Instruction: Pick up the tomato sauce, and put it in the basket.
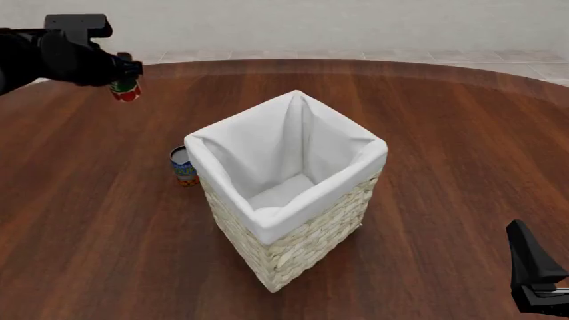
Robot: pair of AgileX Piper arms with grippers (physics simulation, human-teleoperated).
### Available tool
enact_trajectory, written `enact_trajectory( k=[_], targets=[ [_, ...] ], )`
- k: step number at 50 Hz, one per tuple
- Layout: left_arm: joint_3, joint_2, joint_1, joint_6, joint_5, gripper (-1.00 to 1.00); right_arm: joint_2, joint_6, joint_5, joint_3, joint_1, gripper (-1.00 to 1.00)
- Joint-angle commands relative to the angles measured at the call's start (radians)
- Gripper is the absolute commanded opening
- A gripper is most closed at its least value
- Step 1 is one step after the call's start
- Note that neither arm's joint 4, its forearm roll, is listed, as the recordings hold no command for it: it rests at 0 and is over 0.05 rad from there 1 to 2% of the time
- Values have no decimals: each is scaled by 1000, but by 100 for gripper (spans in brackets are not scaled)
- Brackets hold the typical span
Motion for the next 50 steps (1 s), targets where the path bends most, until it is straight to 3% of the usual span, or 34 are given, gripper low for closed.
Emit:
enact_trajectory(
  k=[1,50],
  targets=[
    [-31,-45,-21,15,32,-100,0,0,0,0,0,100],
    [-141,-151,-271,-41,154,-100,0,0,0,0,0,100]
  ],
)
